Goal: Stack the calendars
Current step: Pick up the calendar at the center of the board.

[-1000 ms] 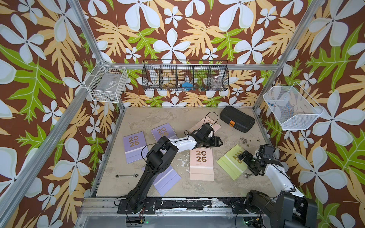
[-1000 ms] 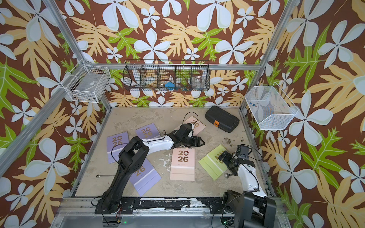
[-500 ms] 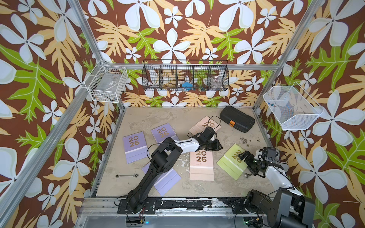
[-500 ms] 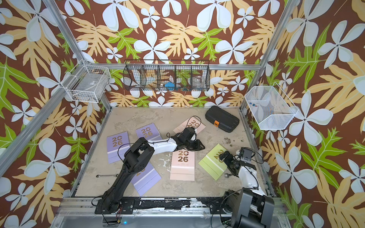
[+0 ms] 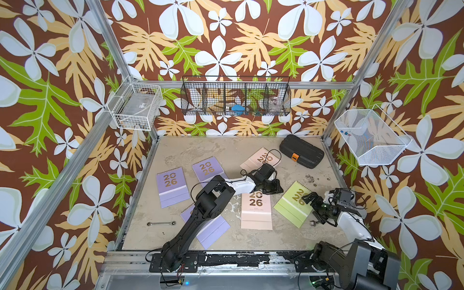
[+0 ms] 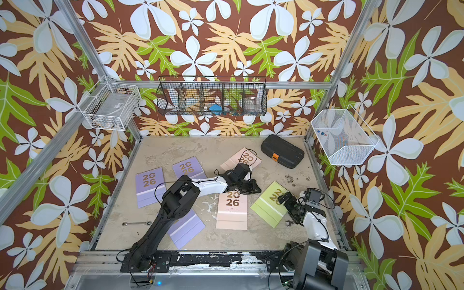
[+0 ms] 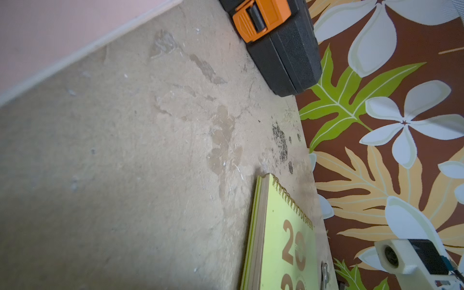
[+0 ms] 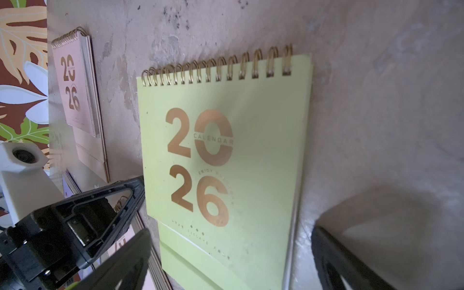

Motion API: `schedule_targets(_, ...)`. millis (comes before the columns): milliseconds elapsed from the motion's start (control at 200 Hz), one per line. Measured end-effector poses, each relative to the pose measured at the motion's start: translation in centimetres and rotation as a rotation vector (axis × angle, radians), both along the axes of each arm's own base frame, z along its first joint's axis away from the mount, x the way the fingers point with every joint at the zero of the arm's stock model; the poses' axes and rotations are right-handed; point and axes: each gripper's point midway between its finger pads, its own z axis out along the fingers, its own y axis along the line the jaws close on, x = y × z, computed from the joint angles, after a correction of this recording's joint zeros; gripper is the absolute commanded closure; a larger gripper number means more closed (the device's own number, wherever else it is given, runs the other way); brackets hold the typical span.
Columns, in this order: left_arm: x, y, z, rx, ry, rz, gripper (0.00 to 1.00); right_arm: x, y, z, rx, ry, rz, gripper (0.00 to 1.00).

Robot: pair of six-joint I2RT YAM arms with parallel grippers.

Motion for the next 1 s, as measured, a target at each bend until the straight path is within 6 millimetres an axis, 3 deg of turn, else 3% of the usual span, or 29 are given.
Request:
schedule_targets(295, -0.2, -0.5, -0.3, -0.007, 0.017, -0.02, 0.88, 0.9, 0.5, -0.3, 0.04, -0.035, 0.025, 0.0)
schedule_targets(616, -0.2, -0.8, -0.4, -0.009, 0.035, -0.026, 0.88, 1.9, 1.3, 0.9, 0.101, -0.132, 0.04, 0.0)
schedule_targets(776, -0.1, -1.3, -0.2, -0.014, 0.044, -0.032, 0.88, 1.8, 2.5, 2.1, 0.179, -0.168, 0.046, 0.05)
schedule_targets(1001, 0.0, -1.6, -0.1, 0.002, 0.053, -0.043, 0.88, 3.0, 3.2, 4.1, 0.244, -0.243, 0.067, 0.21)
